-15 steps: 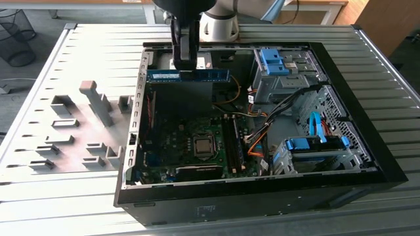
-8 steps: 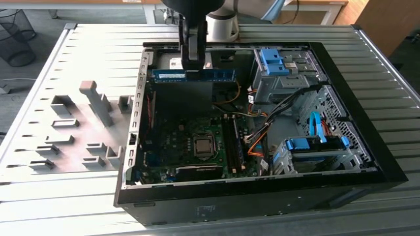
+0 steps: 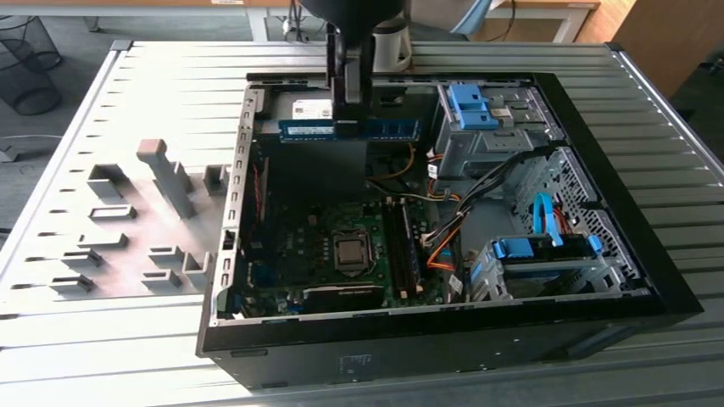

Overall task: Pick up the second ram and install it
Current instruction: 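Pick up the second ram and move it above second insertion slot, then insert the second ram into the second slot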

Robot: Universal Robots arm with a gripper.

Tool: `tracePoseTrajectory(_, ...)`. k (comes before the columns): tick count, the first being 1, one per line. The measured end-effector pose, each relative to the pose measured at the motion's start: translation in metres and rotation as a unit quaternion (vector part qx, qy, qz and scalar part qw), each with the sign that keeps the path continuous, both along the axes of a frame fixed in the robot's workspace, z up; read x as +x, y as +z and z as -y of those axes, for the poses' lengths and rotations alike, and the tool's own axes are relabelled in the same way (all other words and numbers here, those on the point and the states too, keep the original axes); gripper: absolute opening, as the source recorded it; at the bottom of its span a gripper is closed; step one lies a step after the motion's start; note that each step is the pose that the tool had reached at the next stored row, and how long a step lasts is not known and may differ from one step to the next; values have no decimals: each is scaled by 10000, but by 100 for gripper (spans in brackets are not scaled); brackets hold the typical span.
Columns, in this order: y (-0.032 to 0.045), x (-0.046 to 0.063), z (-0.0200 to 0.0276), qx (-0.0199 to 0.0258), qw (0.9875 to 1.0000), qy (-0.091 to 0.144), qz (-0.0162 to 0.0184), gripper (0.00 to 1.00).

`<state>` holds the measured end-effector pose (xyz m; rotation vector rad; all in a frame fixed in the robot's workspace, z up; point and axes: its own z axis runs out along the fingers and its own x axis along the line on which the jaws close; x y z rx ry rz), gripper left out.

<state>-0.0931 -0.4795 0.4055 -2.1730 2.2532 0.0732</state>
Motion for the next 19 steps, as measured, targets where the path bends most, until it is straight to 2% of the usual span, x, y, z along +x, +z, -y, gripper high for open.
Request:
tracePoseTrajectory(11,0,239,0,0,10000,0,0,14)
tracePoseTrajectory(19,0,284,0,0,10000,0,0,14)
